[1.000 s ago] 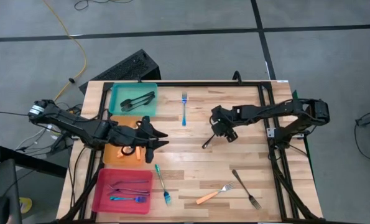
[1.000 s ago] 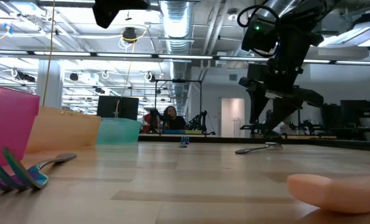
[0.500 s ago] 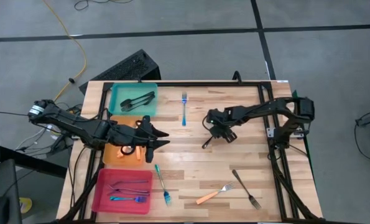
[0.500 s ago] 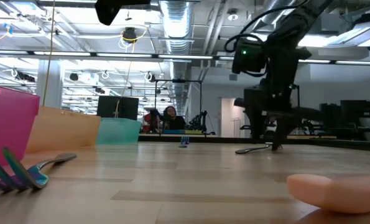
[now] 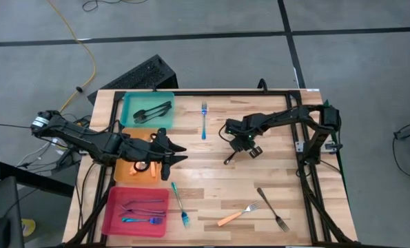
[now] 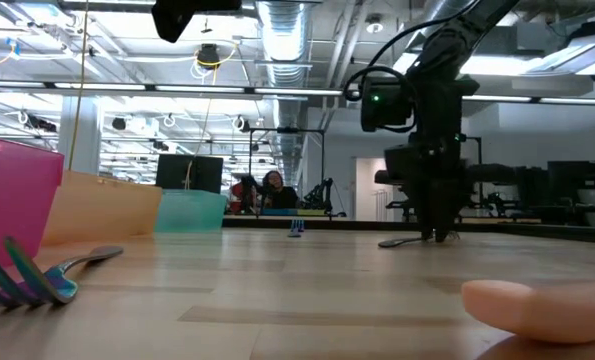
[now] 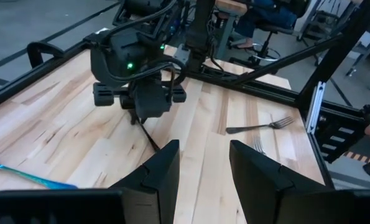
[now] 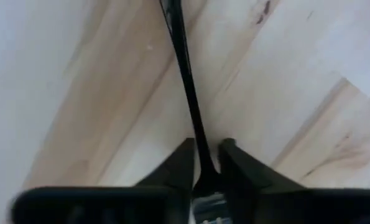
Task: Sort silverware by color (type)
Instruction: Put the black fork into the blue bin
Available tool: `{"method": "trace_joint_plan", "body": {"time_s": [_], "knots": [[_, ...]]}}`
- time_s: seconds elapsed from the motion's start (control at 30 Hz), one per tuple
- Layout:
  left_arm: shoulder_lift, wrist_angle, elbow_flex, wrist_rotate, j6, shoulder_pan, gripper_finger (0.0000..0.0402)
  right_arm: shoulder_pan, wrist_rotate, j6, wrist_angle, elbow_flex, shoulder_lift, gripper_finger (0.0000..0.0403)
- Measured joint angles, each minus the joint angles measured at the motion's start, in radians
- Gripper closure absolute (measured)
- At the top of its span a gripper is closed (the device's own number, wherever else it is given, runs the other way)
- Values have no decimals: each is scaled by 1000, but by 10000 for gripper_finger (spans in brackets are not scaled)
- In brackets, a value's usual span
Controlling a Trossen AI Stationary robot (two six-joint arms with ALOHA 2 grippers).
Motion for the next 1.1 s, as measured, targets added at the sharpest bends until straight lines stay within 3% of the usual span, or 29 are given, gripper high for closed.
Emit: {"method": "trace_joint_plan", "body": {"time_s": [0.13,0.43,0.63,0.83,1.03,1.1], "knots": [[0,0,0,0,25,0,278,26,8,39,8,-3,-21,377],[0,17,0,-9,103,-5,278,30,-31,273,191,-8,-171,376],[0,87,-7,-11,183,-22,278,-5,-58,454,560,-60,-351,376],[0,543,-180,-19,295,-12,278,-7,-130,661,1000,-139,-477,376],[11,1019,-367,-8,338,43,278,87,-170,728,1248,-207,-510,376],[29,1091,-395,5,328,67,278,130,-169,733,1294,-204,-488,376]]}}
